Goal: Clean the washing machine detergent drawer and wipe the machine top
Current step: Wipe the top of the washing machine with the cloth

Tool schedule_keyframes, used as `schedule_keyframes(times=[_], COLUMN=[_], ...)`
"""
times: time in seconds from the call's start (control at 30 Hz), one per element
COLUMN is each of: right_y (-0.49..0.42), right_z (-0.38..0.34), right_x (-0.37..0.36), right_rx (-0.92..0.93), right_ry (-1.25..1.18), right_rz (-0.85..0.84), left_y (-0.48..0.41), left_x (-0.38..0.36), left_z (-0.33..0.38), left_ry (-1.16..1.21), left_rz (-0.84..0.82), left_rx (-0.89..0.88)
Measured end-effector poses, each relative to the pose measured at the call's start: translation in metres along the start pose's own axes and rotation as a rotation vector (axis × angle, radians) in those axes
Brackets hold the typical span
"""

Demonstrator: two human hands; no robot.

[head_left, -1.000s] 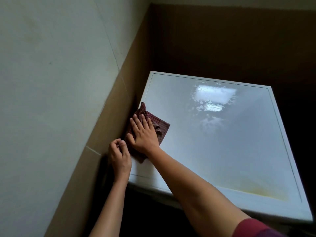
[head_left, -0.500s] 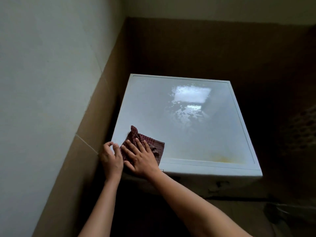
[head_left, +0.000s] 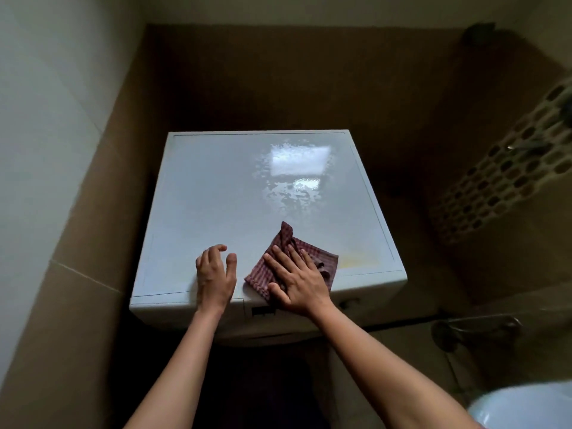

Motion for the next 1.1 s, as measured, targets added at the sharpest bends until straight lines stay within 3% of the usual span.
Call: schedule_keyframes(times=[0.4,0.57,0.67,0.77,0.93,1.1], right_y=[0.049,0.059,0.064,0.061,0.025,0.005], right_z=[0.143,0.175,0.150,0.090,-0.010,-0.071], right_x=[0.017,0.021,0.010,-0.002,-0.013,-0.017], right_rx=[-0.355,-0.590,-0.856,-1.059,-1.012,-0.881], right_ry=[-0.039,-0.062,-0.142,-0.378,-0.483,-0.322], right_rz=[0.036,0.087,0.217,0.407,0.429,0.307], left_y=[-0.004,-0.002,-0.001,0.000,-0.003,0.000], left_x=[-0.028,-0.021,-0.011,-0.002,0.013,0.032], left_z=[0.022,0.018,0.008,-0.002,-0.021,-0.041], left_ry=[-0.029,-0.021,-0.025,-0.033,-0.016,0.001], left_rz=[-0.100,-0.100,-0.078,-0.070,-0.022,0.021], left_rx=[-0.092,-0.097,-0.085,-0.087,-0.055,0.010])
Point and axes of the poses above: each hand's wrist, its own y-axis away from the middle knuckle, its own x-axis out of the back of the hand, z = x × y, the point moved 2 cm from there along -y, towards the middle knuckle, and after that the axes turned 2 degrees about -x, right-handed, at the moved point
